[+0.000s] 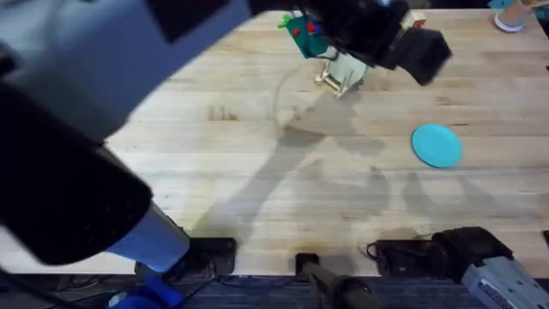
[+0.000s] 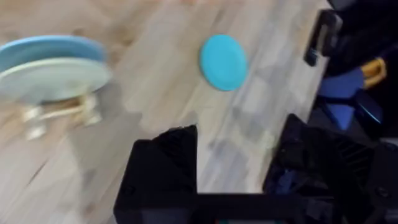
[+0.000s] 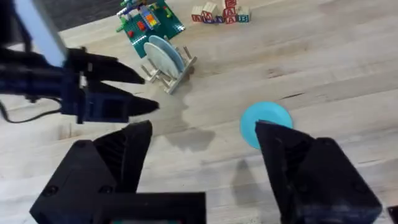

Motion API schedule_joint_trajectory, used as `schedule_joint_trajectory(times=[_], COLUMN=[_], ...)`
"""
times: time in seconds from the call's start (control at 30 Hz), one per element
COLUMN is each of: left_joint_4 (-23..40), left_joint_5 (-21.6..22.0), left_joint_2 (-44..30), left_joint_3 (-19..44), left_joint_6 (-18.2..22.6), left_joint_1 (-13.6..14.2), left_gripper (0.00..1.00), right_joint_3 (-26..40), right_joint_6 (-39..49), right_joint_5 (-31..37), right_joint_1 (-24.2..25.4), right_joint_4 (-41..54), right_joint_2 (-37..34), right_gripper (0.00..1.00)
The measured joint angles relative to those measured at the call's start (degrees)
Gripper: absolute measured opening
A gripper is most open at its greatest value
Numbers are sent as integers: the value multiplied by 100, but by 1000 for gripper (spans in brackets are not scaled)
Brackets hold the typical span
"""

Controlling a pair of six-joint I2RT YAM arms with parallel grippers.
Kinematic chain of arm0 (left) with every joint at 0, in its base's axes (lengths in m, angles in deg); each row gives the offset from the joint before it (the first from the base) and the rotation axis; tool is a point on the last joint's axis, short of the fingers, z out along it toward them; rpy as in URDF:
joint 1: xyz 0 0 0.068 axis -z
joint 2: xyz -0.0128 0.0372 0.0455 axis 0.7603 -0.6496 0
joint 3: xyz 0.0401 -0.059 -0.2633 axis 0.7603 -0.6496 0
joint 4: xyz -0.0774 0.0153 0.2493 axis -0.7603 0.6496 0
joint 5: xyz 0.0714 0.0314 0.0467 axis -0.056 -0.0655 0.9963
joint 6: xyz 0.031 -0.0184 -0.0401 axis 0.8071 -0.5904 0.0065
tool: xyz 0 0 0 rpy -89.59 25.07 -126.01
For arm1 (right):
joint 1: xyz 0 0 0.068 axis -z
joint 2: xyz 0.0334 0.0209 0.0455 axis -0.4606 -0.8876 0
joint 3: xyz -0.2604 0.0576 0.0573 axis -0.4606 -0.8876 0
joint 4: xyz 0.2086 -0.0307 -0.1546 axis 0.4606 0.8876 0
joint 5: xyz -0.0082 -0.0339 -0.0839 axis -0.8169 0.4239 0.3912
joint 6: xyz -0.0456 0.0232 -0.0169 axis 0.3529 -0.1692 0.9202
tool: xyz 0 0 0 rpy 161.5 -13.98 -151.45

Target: Pick up the plates from the table one by one and place each into a slot on the dish rack.

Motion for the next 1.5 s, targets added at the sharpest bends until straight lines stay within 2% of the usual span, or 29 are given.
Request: schedule_joint_trajectory(times=[0.17, 0.2, 0.23, 0.4, 0.67, 0.73, 0.83, 0.87, 0.93, 0.97, 1.03, 1.37, 1.5], left_joint_4=[-591, -956, -1072, -1521, -2140, -2494, -3125, -3313, -3570, -3598, -3622, -3625, -3498], left_joint_5=[-392, -573, -644, -1057, -1317, -1342, -1376, -1390, -1384, -1352, -1238, -534, -104], left_joint_2=[-271, -424, -473, -781, -1266, -1376, -1525, -1562, -1621, -1632, -1637, -1637, -1637], left_joint_3=[0, 0, 0, 0, 0, 0, 0, 0, 0, 0, 0, 0, 0], left_joint_6=[-226, -449, -538, -1095, -1980, -2254, -2749, -2930, -3326, -3467, -3855, -5523, -5901], left_joint_1=[428, 648, 697, 848, 970, 1014, 1086, 1107, 1149, 1166, 1211, 1562, 1761], left_gripper=[993, 994, 994, 983, 914, 843, 594, 464, 143, 76, 44, 42, 41], right_joint_3=[8, 8, 8, 8, 8, 8, 8, 8, 8, 8, 8, 8, 8], right_joint_6=[23, 25, 29, 108, 185, 239, 331, 351, 408, 422, 442, 455, 497], right_joint_5=[0, 3, 5, 23, 23, 23, 23, 23, 25, 25, 25, 107, 411], right_joint_1=[0, 0, 0, 0, 0, 0, 0, 0, 0, 0, 0, 0, 0], right_joint_4=[4, 0, -1, -28, -35, -35, -59, -80, -145, -169, -209, -208, -1], right_joint_2=[-2, 0, -1, 0, -1, -2, -2, -2, -2, -2, -2, -2, -14], right_gripper=[996, 995, 995, 996, 996, 996, 996, 996, 996, 996, 996, 995, 996])
